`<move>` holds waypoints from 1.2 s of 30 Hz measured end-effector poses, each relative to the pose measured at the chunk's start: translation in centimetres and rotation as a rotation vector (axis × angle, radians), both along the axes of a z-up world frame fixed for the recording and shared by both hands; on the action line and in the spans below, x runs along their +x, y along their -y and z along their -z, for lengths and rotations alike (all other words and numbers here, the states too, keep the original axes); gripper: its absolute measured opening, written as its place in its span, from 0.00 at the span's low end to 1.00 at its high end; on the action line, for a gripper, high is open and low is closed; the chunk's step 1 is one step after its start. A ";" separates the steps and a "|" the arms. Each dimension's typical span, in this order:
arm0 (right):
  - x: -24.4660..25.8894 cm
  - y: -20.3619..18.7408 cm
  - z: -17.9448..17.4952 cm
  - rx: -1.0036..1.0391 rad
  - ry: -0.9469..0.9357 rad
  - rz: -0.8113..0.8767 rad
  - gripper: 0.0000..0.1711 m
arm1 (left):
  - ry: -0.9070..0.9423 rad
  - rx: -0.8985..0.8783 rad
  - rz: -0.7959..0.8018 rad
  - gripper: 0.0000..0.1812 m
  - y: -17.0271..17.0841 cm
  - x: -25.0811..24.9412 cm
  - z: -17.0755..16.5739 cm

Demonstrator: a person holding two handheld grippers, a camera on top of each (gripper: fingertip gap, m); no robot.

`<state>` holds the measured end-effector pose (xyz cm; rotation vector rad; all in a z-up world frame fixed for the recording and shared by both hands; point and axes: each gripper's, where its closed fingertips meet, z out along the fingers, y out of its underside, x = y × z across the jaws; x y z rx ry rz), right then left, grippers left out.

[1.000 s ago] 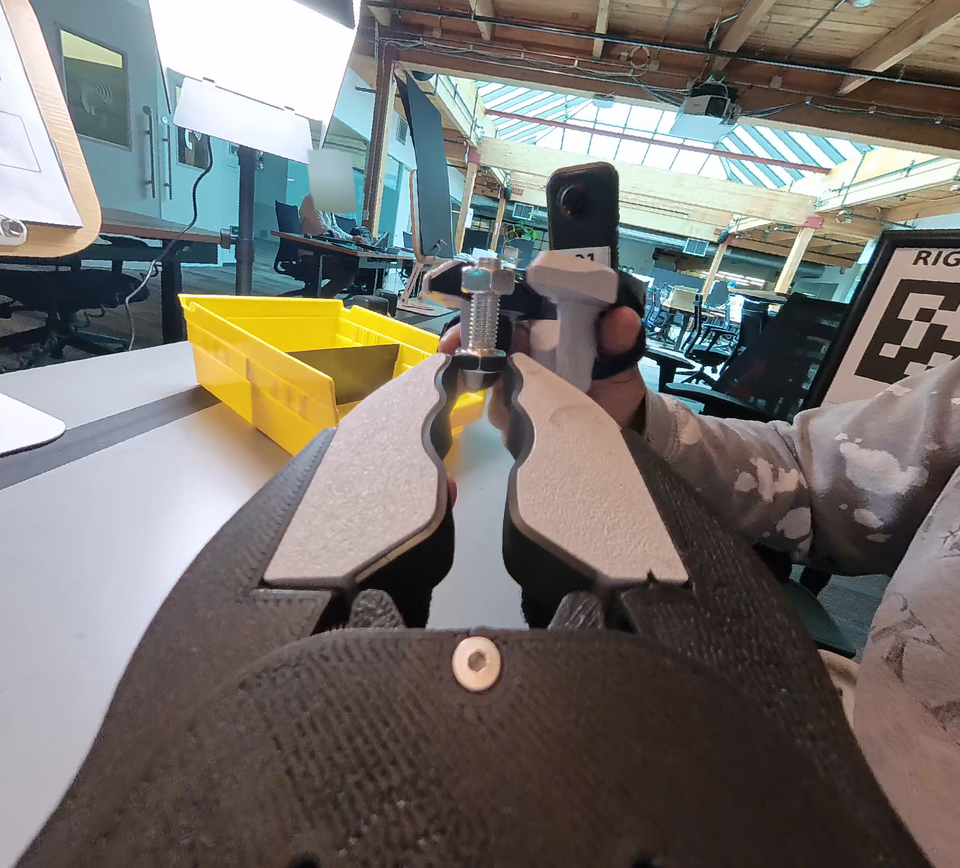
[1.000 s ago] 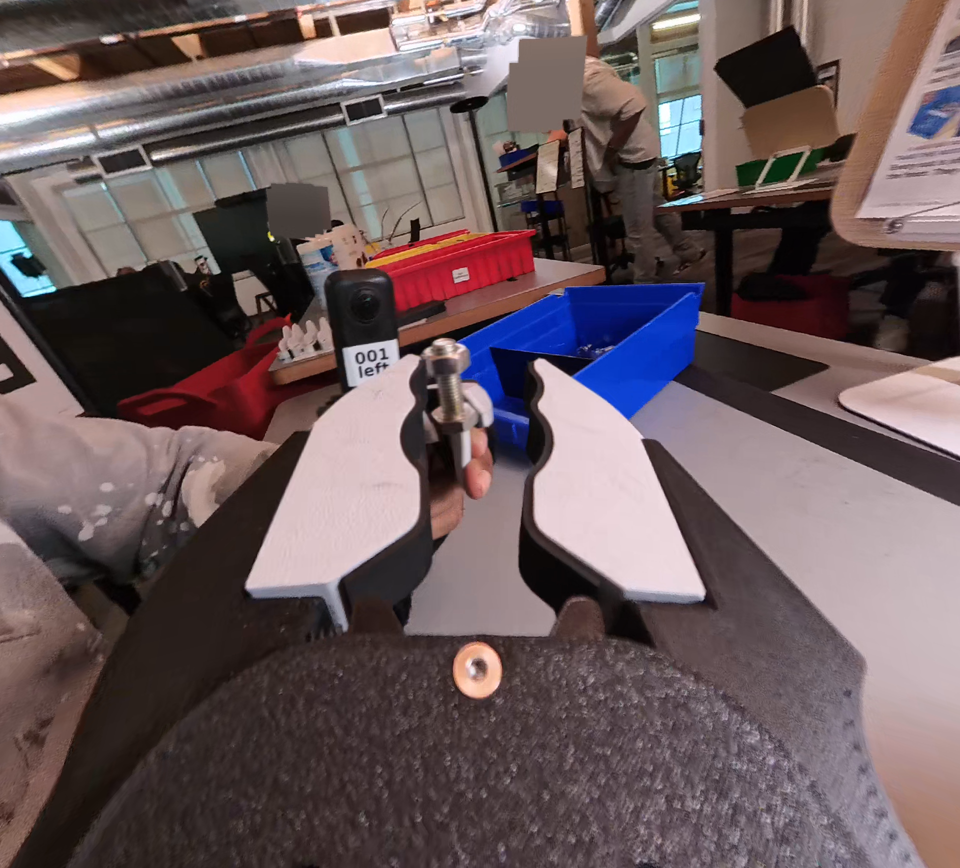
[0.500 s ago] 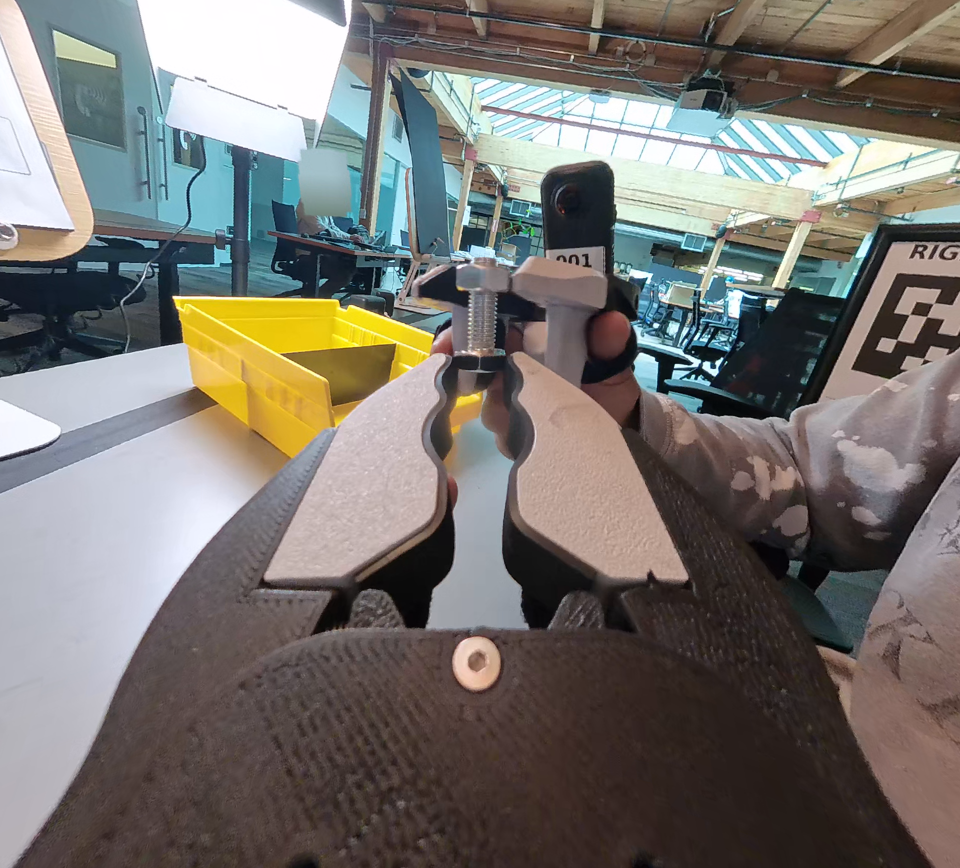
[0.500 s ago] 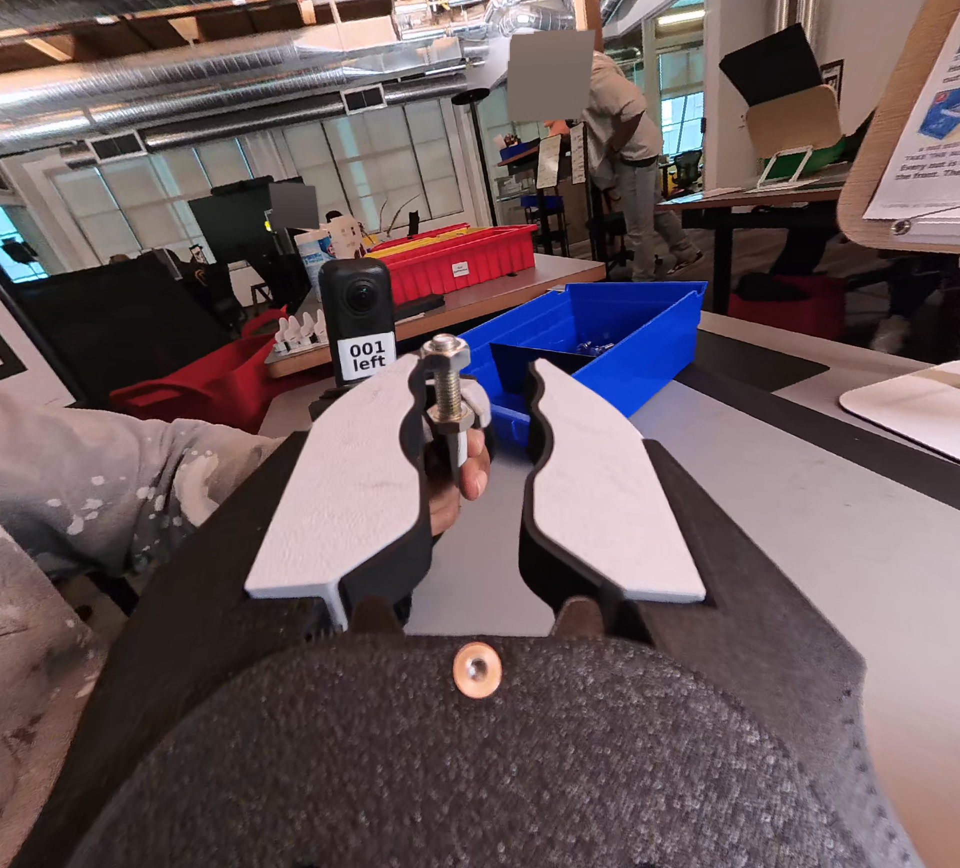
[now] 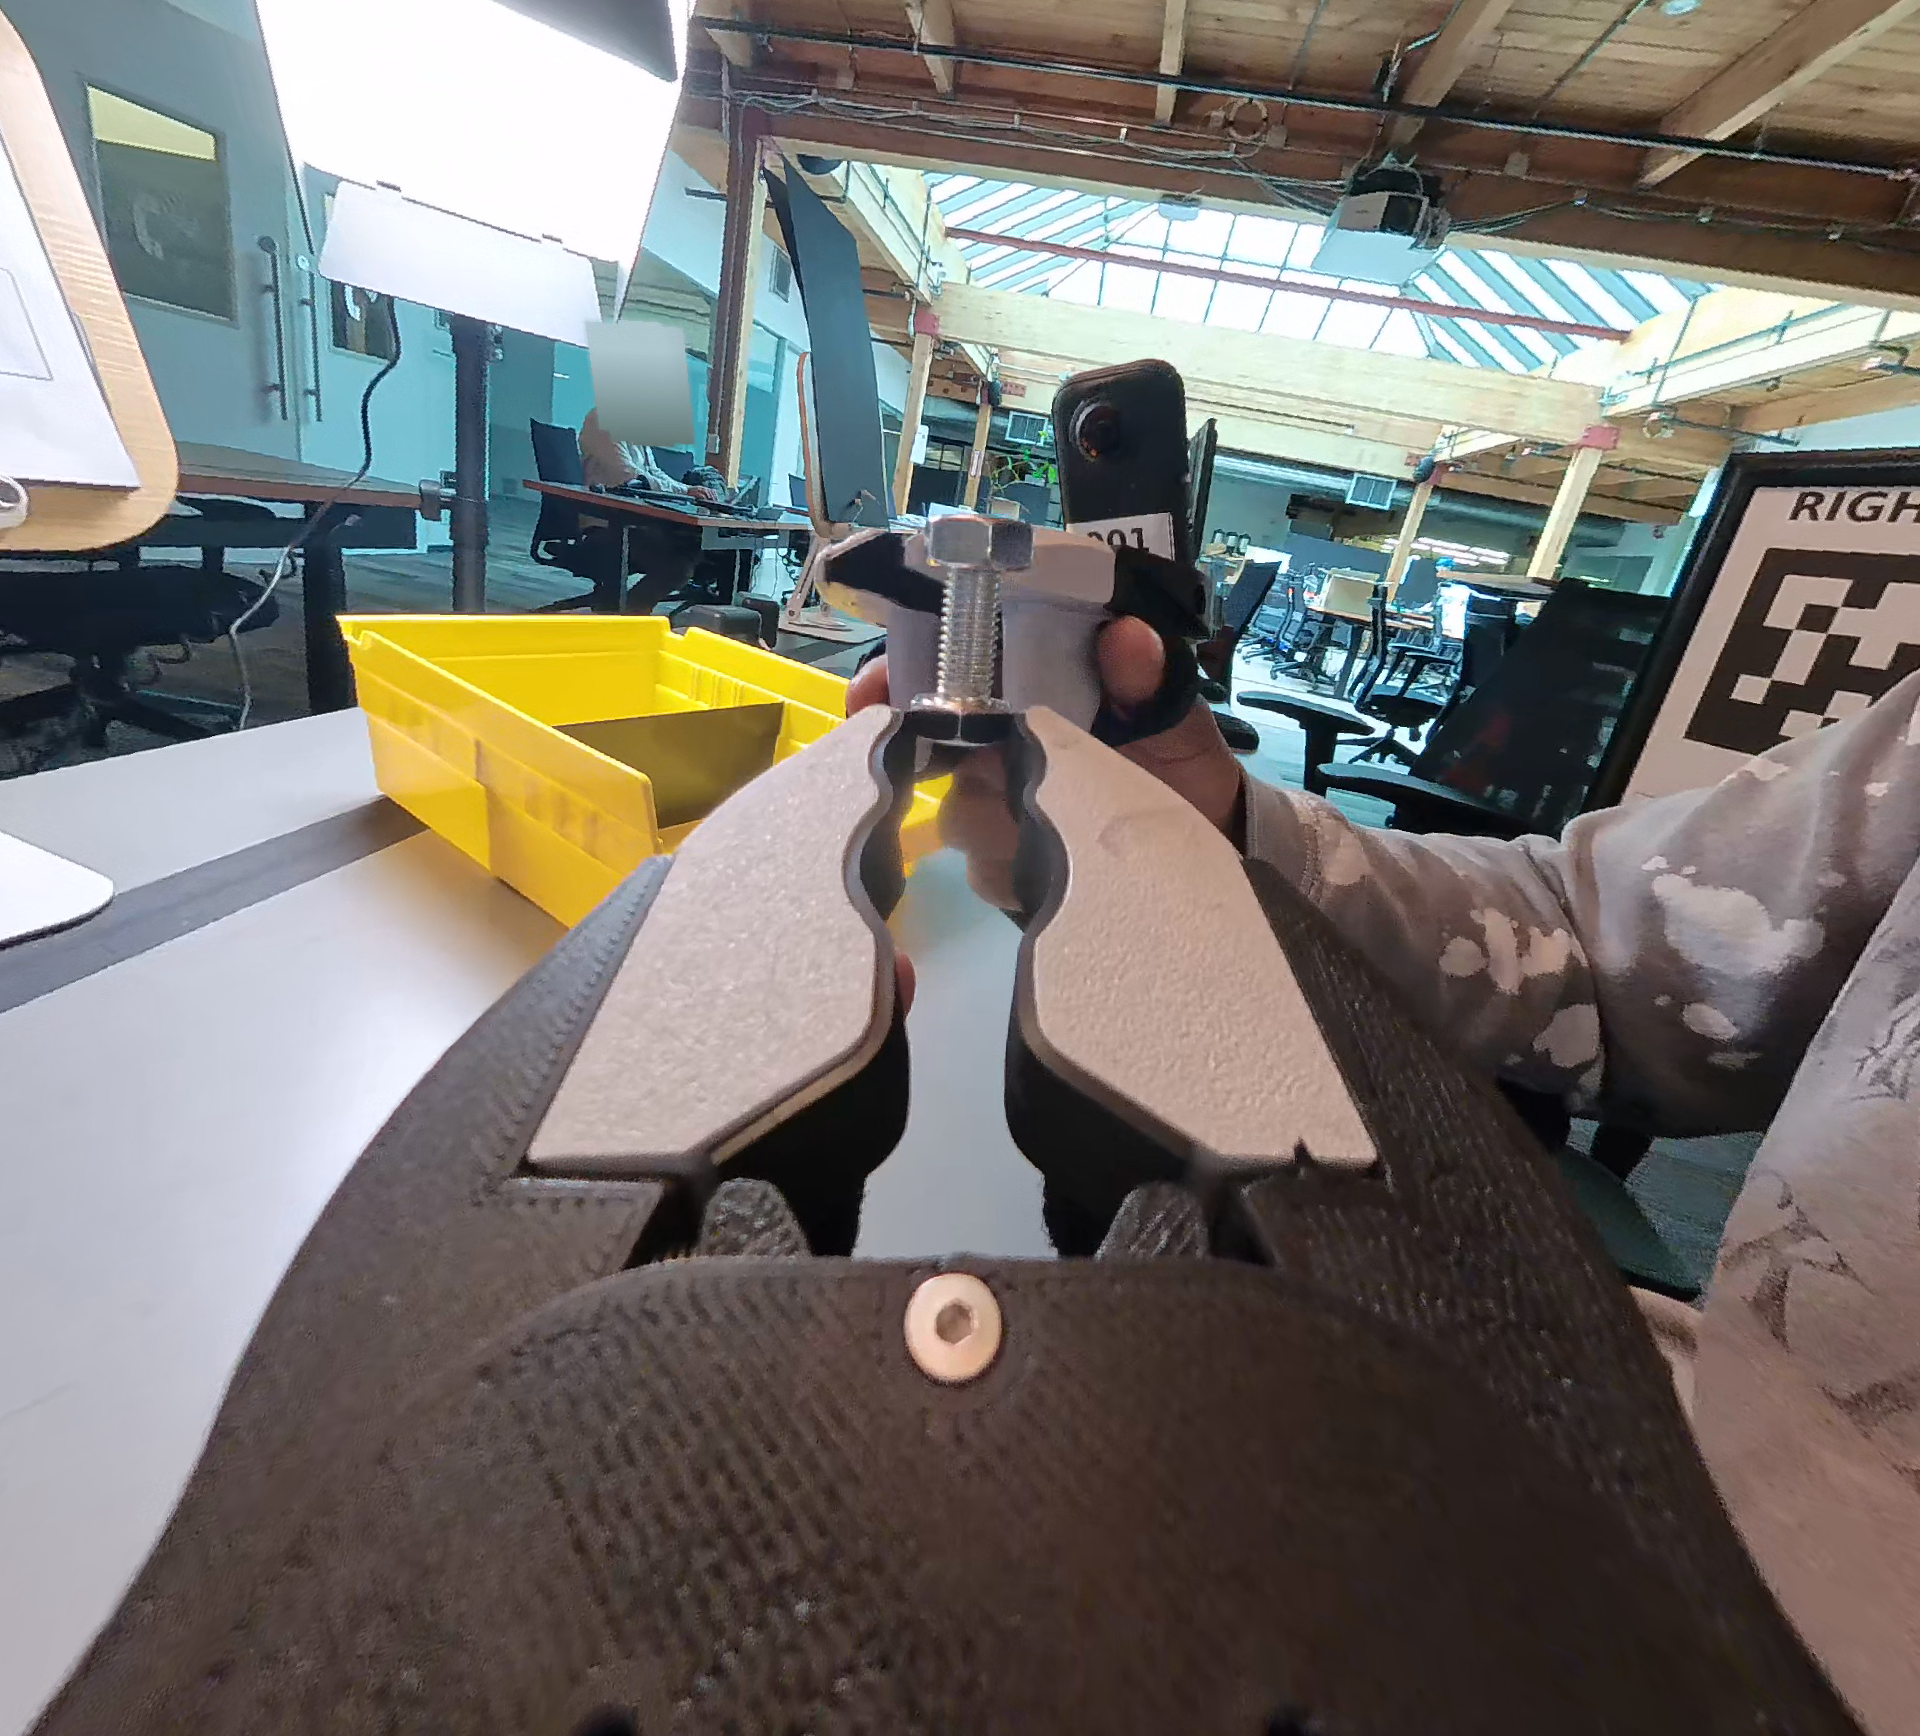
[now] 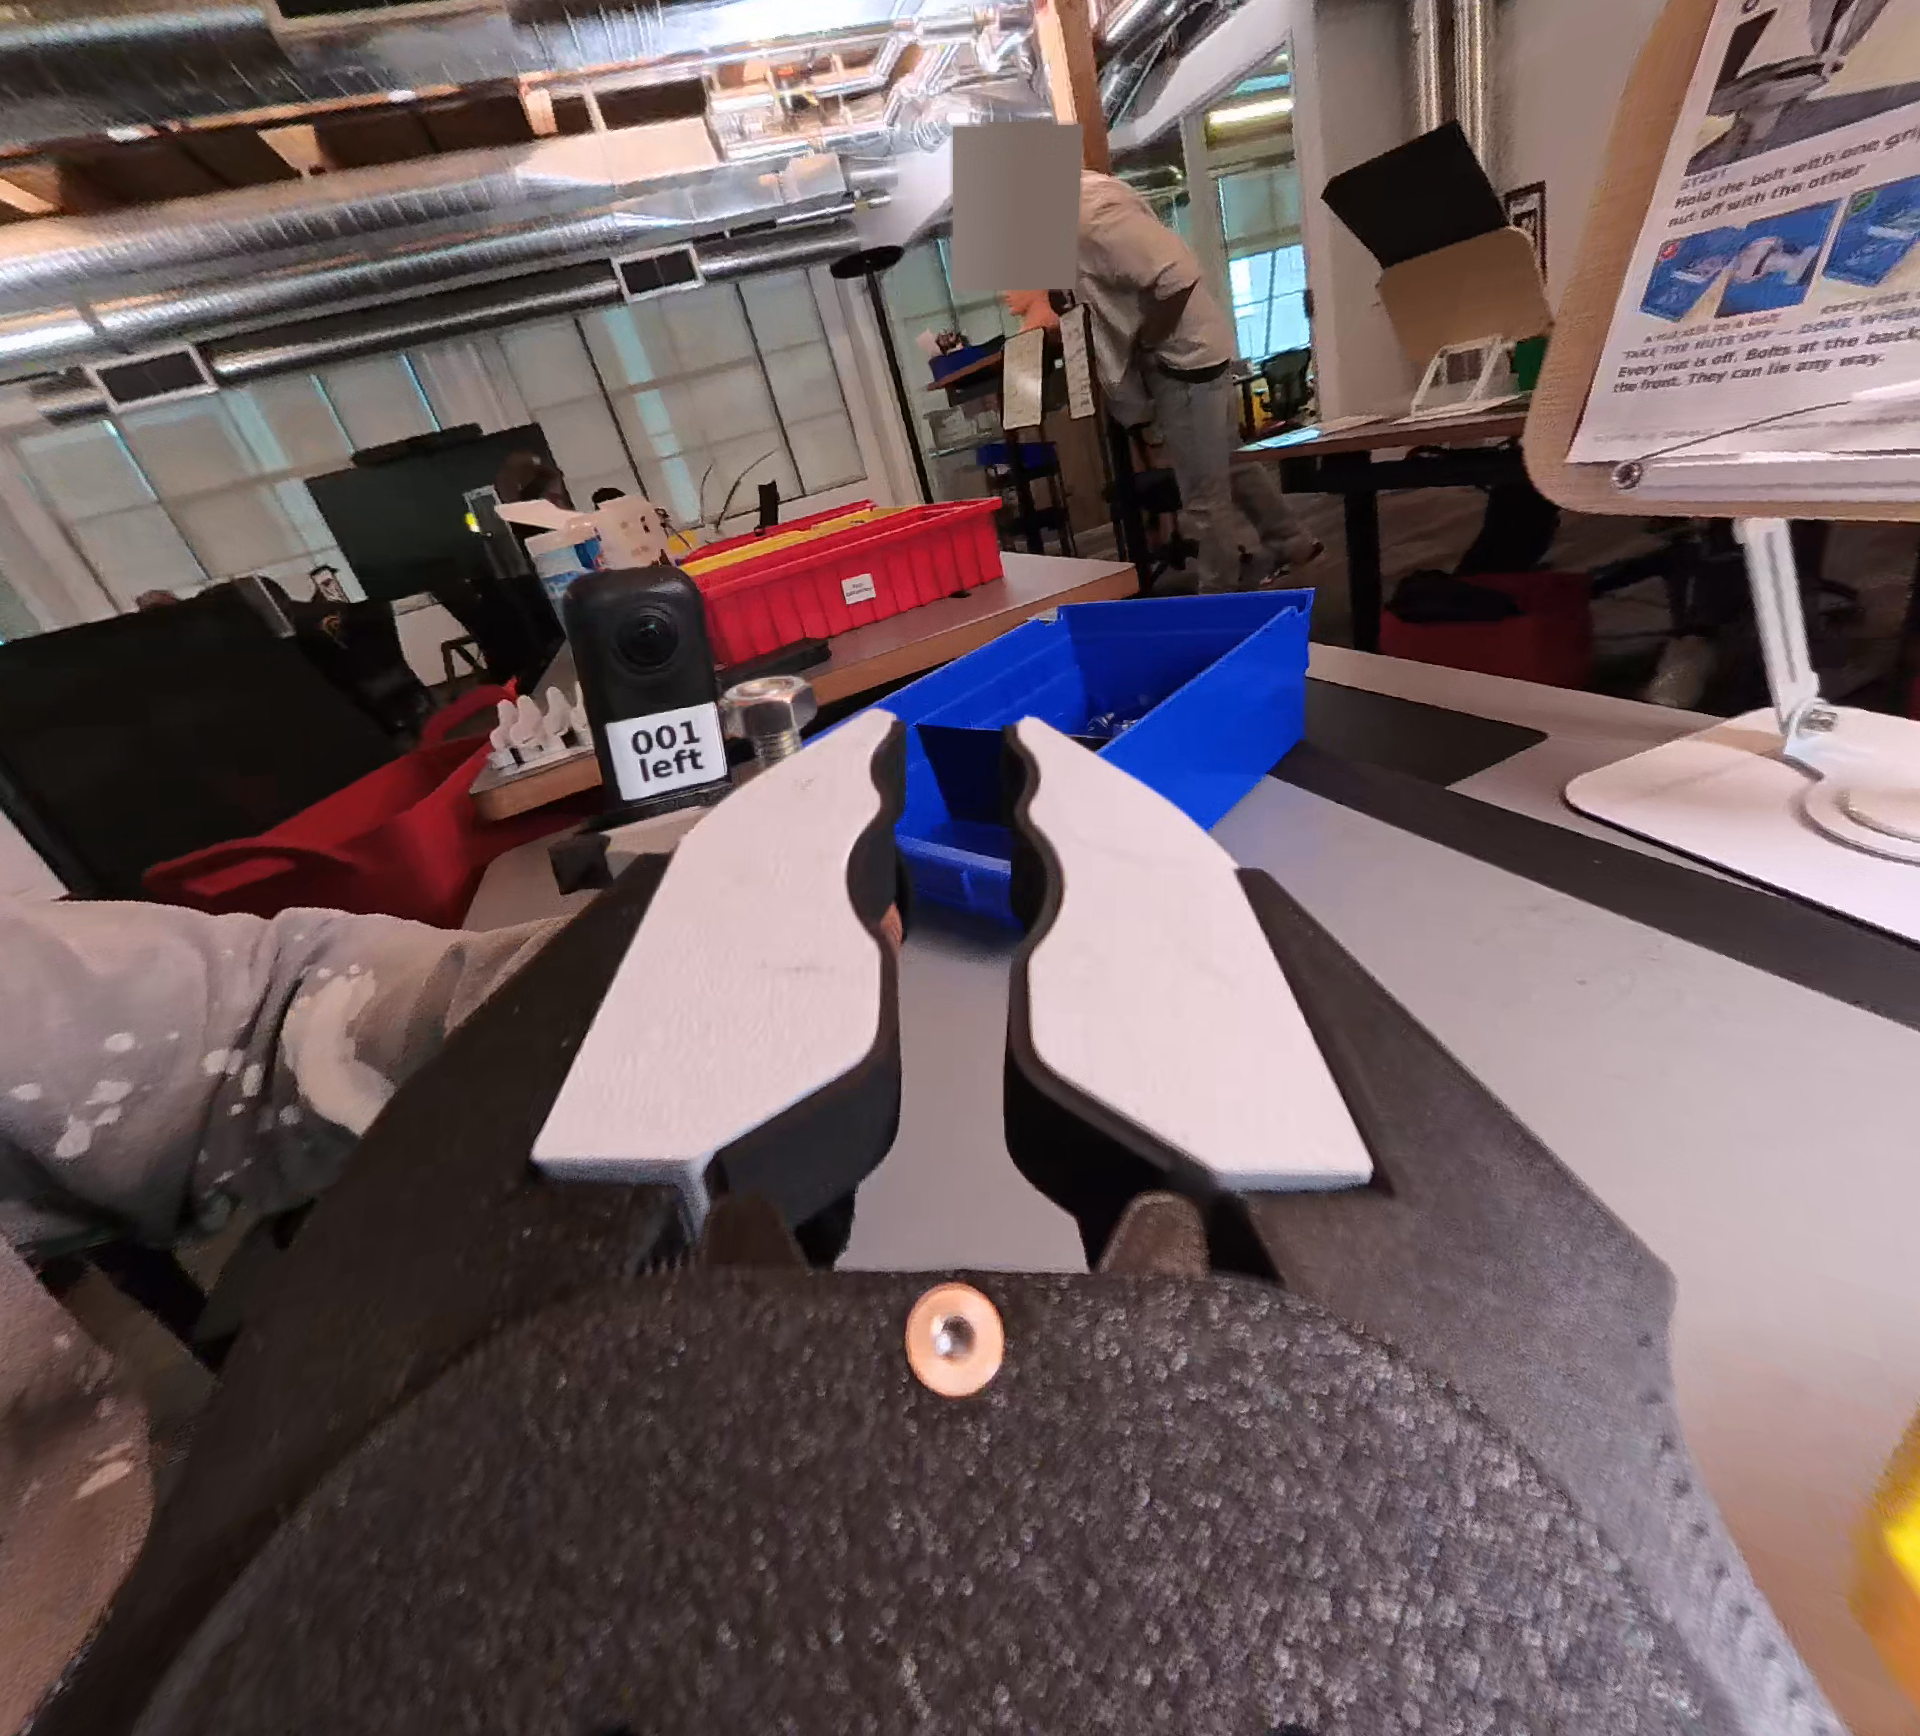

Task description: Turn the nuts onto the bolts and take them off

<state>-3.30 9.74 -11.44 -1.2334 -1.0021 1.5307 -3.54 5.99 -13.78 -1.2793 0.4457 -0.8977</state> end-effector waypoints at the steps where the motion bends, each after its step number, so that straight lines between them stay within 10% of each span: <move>1: 0.1 0.0 -0.1 -0.001 0.001 -0.010 0.12 | 0.001 -0.002 0.001 0.10 0.0 0.0 0.0; 36: 0.2 -0.1 -0.5 -0.013 -0.015 0.005 0.12 | -0.008 0.001 -0.002 0.10 0.0 0.1 0.1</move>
